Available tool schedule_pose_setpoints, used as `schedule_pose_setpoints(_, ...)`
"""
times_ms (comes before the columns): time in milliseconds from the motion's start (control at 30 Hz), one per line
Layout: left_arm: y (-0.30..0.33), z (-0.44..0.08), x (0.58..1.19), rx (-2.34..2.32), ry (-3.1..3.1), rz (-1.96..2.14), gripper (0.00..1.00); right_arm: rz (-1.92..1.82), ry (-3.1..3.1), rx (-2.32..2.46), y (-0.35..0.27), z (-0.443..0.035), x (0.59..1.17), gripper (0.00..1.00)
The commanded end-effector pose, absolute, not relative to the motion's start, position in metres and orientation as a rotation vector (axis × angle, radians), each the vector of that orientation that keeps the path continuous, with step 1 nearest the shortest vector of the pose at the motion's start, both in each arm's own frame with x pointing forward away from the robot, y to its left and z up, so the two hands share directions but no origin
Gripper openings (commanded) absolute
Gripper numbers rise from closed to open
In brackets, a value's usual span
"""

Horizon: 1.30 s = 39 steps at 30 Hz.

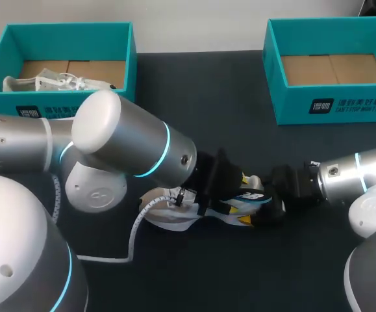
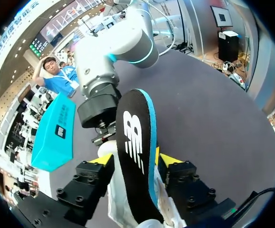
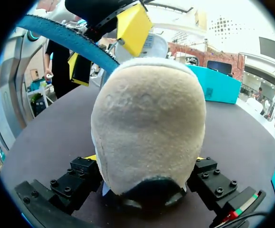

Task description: Take the shoe out of the shoebox, open the shoe tongue, remove and reinsert the insole, then place the shoe into the shoebox

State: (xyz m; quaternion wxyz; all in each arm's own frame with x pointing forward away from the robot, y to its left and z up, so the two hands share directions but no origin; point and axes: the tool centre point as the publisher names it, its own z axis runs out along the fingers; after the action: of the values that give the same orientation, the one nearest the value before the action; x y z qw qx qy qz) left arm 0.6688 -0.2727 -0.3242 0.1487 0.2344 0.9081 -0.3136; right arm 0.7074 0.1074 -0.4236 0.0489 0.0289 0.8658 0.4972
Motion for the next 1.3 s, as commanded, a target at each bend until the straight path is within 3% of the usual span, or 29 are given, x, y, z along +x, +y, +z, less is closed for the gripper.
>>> schedule_pose_setpoints(33, -0.271, -0.329, 0.668, 0.675, 2.610, -0.924, 0.22, 1.511, 2.639, 0.089, 0.109, -0.426, 0.706, 0.00)
schedule_pose_setpoints(67, -0.271, -0.329, 0.668, 0.675, 2.611, -0.924, 0.17, 1.511, 2.639, 0.089, 0.109, -0.426, 0.706, 0.00)
schedule_pose_setpoints(100, -0.270, -0.329, 0.667, 0.675, 2.613, -0.924, 0.00, 1.511, 2.639, 0.089, 0.109, -0.426, 0.706, 0.00)
schedule_pose_setpoints(767, -0.265, -0.283, 0.662, 0.704, 2.546, -1.061, 0.00, 1.511, 2.639, 0.089, 0.109, -0.426, 0.706, 0.00)
schedule_pose_setpoints(1300, -0.293, -0.205, 0.661, 0.703, 2.514, -1.361, 0.00, 1.511, 2.639, 0.089, 0.109, -0.426, 0.706, 0.00)
